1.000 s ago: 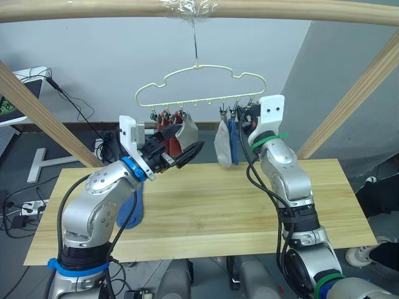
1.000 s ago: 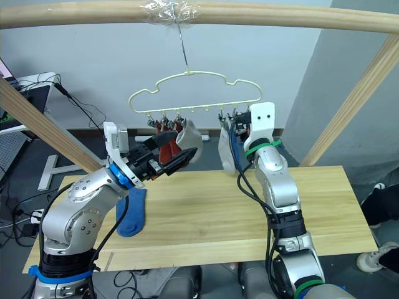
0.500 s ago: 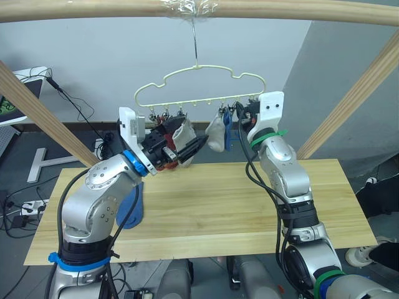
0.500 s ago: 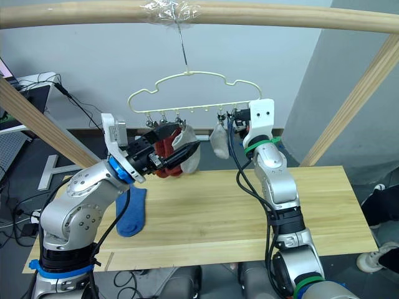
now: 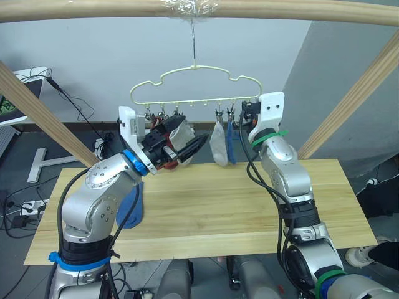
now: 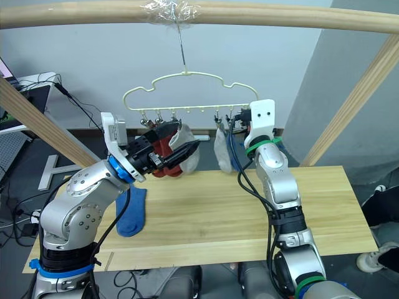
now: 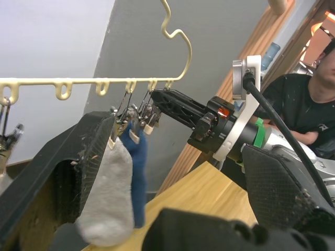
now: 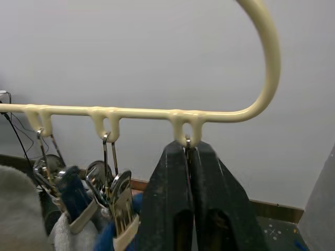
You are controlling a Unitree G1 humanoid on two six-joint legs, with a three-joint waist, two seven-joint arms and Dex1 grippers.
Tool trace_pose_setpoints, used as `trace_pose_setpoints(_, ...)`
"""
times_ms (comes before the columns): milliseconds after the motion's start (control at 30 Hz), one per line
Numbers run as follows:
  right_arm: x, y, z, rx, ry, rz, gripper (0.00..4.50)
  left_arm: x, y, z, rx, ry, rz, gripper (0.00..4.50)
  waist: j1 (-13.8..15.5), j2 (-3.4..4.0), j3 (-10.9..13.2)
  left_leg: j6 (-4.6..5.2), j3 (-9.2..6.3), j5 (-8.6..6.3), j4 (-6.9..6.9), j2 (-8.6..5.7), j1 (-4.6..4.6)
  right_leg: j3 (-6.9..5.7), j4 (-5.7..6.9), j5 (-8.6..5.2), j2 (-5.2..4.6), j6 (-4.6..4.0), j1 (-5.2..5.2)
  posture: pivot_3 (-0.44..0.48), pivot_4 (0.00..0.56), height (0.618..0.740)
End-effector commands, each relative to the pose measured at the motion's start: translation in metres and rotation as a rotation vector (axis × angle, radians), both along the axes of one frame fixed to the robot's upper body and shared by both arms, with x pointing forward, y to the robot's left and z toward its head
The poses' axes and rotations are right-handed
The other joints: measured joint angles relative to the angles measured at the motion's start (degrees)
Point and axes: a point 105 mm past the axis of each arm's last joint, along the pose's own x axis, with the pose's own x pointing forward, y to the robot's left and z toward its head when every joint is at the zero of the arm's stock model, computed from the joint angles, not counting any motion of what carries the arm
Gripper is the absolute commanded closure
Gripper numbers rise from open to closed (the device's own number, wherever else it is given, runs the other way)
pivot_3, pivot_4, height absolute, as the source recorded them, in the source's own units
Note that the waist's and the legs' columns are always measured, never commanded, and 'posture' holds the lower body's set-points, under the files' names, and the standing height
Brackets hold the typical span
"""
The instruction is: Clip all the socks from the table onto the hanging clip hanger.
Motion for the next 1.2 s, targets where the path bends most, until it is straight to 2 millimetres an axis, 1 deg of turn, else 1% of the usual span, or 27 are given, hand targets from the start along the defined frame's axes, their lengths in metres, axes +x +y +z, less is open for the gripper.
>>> trace_pose_setpoints(33, -0.002, -0.007, 0.016, 0.002, -0.062, -0.001, 4.49, -0.009, -0.002, 0.008, -0.01, -0.045, -0.013, 0.0, 0.0, 0.0, 0.0, 0.0, 0.0, 0.0, 0.0, -0.01, 0.0, 0.0, 0.0, 0.0, 0.0, 0.0, 0.0, 0.054, 0.249, 0.74)
trace_pose_setpoints(133, -0.002, -0.01, 0.017, -0.008, -0.062, 0.004, 4.49, -0.008, 0.003, 0.002, -0.006, -0.024, 0.014, 0.0, 0.0, 0.0, 0.0, 0.0, 0.01, 0.0, 0.0, 0.0, 0.01, 0.0, 0.0, 0.0, 0.0, 0.0, 0.0, 0.054, 0.249, 0.74)
trace_pose_setpoints(167, -0.002, -0.011, 0.016, -0.01, -0.051, 0.015, 4.49, -0.005, 0.009, -0.006, 0.008, 0.005, 0.049, 0.0, 0.0, 0.0, 0.0, 0.0, 0.0, 0.0, 0.0, 0.0, 0.01, 0.0, 0.01, 0.0, 0.0, 0.0, 0.0, 0.05, 0.255, 0.74)
trace_pose_setpoints(200, -0.003, -0.01, 0.015, -0.014, -0.033, 0.04, 4.49, 0.003, 0.028, -0.035, 0.085, 0.078, 0.153, 0.0, 0.0, 0.0, 0.0, 0.0, 0.0, 0.0, 0.0, 0.0, 0.01, 0.0, 0.01, 0.0, 0.0, 0.0, 0.0, 0.05, 0.255, 0.74)
trace_pose_setpoints(233, -0.004, -0.009, 0.014, -0.017, -0.02, 0.058, 4.49, 0.006, 0.042, -0.057, 0.148, 0.13, 0.223, 0.0, -0.22, 0.0, 0.0, 0.0, 0.01, 0.0, 0.0, 0.0, 0.02, 0.01, 0.01, 0.0, 0.0, 0.0, 0.0, 0.05, 0.255, 0.74)
trace_pose_setpoints(267, -0.006, -0.008, 0.014, -0.024, -0.009, 0.081, 4.49, 0.008, 0.064, -0.082, 0.199, 0.188, 0.326, 0.0, -0.31, 0.02, 0.0, 0.01, 0.05, -0.01, -0.05, 0.02, 0.13, 0.09, 0.01, 0.0, 0.0, 0.0, 0.0, 0.05, 0.255, 0.74)
trace_pose_setpoints(333, -0.008, -0.007, 0.015, -0.035, 0.0, 0.102, 4.49, 0.007, 0.091, -0.109, 0.25, 0.247, 0.437, 0.0, -0.33, 0.07, 0.01, 0.02, 0.05, -0.01, -0.13, 0.02, 0.25, 0.13, 0.06, -0.01, 0.0, -0.01, 0.0, 0.05, 0.255, 0.74)
trace_pose_setpoints(367, -0.009, -0.008, 0.016, -0.035, 0.005, 0.106, 4.49, 0.006, 0.102, -0.119, 0.242, 0.28, 0.488, 0.0, -0.13, 0.06, 0.01, 0.02, 0.03, -0.01, -0.11, 0.04, 0.2, 0.1, 0.05, -0.01, 0.0, -0.01, -0.01, 0.05, 0.255, 0.74)
trace_pose_setpoints(433, -0.01, -0.01, 0.016, -0.034, 0.014, 0.108, 4.49, 0.005, 0.112, -0.131, 0.214, 0.318, 0.525, 0.0, 0.35, 0.02, 0.05, 0.02, -0.01, -0.01, -0.05, 0.04, -0.01, -0.02, 0.05, -0.01, 0.01, -0.01, -0.16, 0.048, 0.263, 0.74)
trace_pose_setpoints(467, -0.01, -0.01, 0.016, -0.034, 0.018, 0.108, 4.49, 0.005, 0.113, -0.134, 0.2, 0.327, 0.528, 0.0, 0.77, -0.01, 0.07, 0.02, -0.06, -0.01, -0.04, 0.02, -0.08, -0.07, 0.05, -0.01, -0.01, -0.01, -0.18, 0.048, 0.263, 0.74)
trace_pose_setpoints(533, -0.01, -0.01, 0.015, -0.036, 0.027, 0.109, 4.49, 0.005, 0.121, -0.145, 0.256, 0.322, 0.555, 0.0, 1.29, 0.0, 0.08, 0.02, -0.07, -0.01, 0.02, 0.0, -0.16, -0.08, 0.03, -0.01, -0.05, -0.01, -0.19, 0.044, 0.267, 0.74)
trace_pose_setpoints(600, -0.011, -0.011, 0.013, -0.036, 0.035, 0.108, 4.49, 0.006, 0.125, -0.153, 0.254, 0.343, 0.565, 0.0, 1.38, 0.0, 0.08, 0.02, 0.0, -0.01, 0.02, -0.03, -0.15, -0.01, 0.01, 0.0, -0.09, -0.01, -0.19, 0.044, 0.267, 0.74)
trace_pose_setpoints(633, -0.011, -0.01, 0.012, -0.033, 0.042, 0.106, 4.49, 0.009, 0.133, -0.16, 0.247, 0.37, 0.615, 0.0, 1.38, 0.0, 0.08, 0.02, 0.02, -0.01, 0.02, -0.04, -0.13, 0.02, 0.01, 0.0, -0.1, -0.01, -0.19, 0.044, 0.267, 0.74)
trace_pose_setpoints(667, -0.011, -0.01, 0.011, -0.032, 0.047, 0.106, 4.49, 0.011, 0.143, -0.171, 0.275, 0.398, 0.665, 0.0, 1.35, 0.0, 0.08, 0.02, 0.02, -0.01, 0.01, -0.04, -0.13, 0.02, 0.0, 0.0, -0.11, -0.01, -0.19, 0.037, 0.271, 0.74)
trace_pose_setpoints(733, -0.012, -0.01, 0.011, -0.033, 0.053, 0.106, 4.49, 0.013, 0.155, -0.186, 0.319, 0.435, 0.729, 0.0, 1.29, 0.0, 0.08, 0.02, 0.03, -0.01, -0.01, -0.02, -0.12, -0.02, 0.02, 0.0, -0.1, -0.01, -0.2, 0.037, 0.271, 0.74)
trace_pose_setpoints(767, -0.012, -0.01, 0.011, -0.034, 0.054, 0.105, 4.49, 0.014, 0.157, -0.19, 0.329, 0.445, 0.741, 0.0, 1.26, 0.0, 0.08, 0.02, 0.02, -0.01, -0.03, -0.01, -0.12, -0.06, 0.05, 0.0, -0.09, -0.01, -0.23, 0.037, 0.271, 0.74)
trace_pose_setpoints(933, -0.013, -0.012, 0.01, -0.037, 0.064, 0.099, 4.49, 0.024, 0.162, -0.201, 0.291, 0.478, 0.784, 0.0, 1.2, 0.0, 0.09, 0.03, 0.0, -0.01, -0.03, 0.01, -0.16, -0.08, 0.09, 0.01, -0.1, -0.02, -0.27, 0.03, 0.272, 0.74)
trace_pose_setpoints(1100, -0.013, -0.013, 0.01, -0.038, 0.069, 0.095, 4.49, 0.03, 0.164, -0.212, 0.346, 0.498, 0.801, 0.0, 1.15, 0.0, 0.09, 0.02, 0.01, -0.01, -0.01, 0.0, -0.16, -0.07, 0.11, 0.01, -0.11, -0.02, -0.27, 0.025, 0.274, 0.74)
trace_pose_setpoints(1200, -0.013, -0.014, 0.009, -0.04, 0.069, 0.094, 4.49, 0.031, 0.17, -0.22, 0.369, 0.526, 0.831, 0.0, 1.07, -0.01, 0.09, 0.03, 0.02, -0.01, -0.02, 0.0, -0.15, -0.08, 0.12, 0.01, -0.11, -0.02, -0.27, 0.025, 0.274, 0.74)
